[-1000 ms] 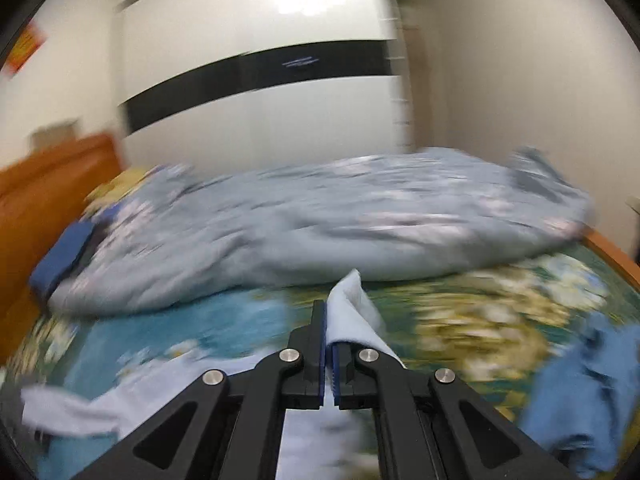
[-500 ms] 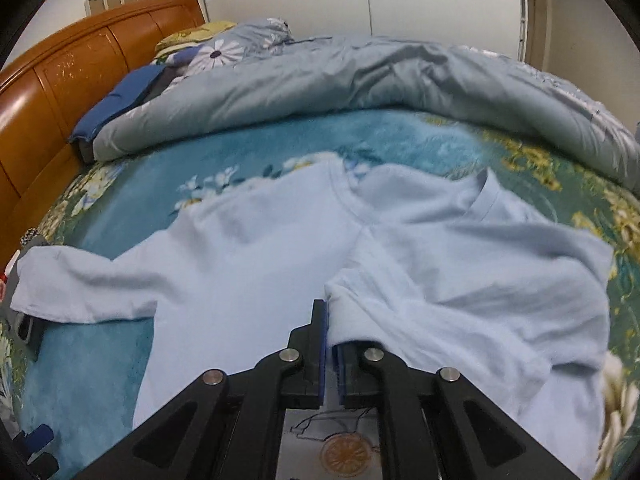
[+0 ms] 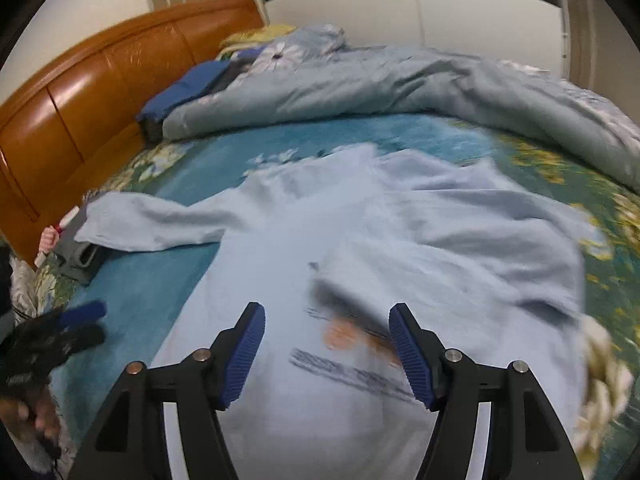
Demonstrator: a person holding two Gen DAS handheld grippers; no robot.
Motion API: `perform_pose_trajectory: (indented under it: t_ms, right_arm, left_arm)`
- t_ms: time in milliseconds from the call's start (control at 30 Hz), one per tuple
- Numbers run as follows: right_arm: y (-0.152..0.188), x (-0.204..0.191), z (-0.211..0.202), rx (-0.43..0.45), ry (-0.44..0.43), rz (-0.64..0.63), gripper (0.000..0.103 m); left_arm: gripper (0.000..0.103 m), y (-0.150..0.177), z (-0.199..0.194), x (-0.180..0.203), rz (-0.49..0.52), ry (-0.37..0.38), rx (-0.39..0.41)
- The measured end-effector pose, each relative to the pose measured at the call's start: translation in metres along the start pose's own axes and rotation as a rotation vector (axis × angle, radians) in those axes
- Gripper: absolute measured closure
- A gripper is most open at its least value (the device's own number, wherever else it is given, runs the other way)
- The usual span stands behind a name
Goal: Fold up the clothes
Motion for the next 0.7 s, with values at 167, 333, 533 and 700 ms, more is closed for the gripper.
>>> perform_pose_trajectory:
  t_ms: [167,333,533,700]
  right_arm:
    - [0.013,0.063,-0.047,0.052,0.066,0.151,0.034]
    - [0.036,0.113,-0.074,0.059,0.104,0.286,0.034]
    - [0.061,0.144,-0.084,0.052,0.117,0.382,0.034]
    - [0.073,0.151,-0.087,0.046,0.111,0.407,0.034]
  left_arm:
    - [0.041,-0.016,0.058,0.077,0.236,0.057,-0.072]
    - [0.041,-0.007,0.100,0.135,0.449,0.067,-0.143]
    - [0.042,0.015,0.124,0.182,0.674,0.015,-0.133]
    - [0.091,0.022,0.143,0.187,0.677,0.018,-0.186]
Point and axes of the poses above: each gripper's, at about its wrist camera, not at the fingertips, and z roughly the way its jaws point, x to its right, y to its underside, the point moved 8 cm from there along z, roughly the way its jaws point, and after that the axes turned 9 degrees about -z, right-handed, at the moved point
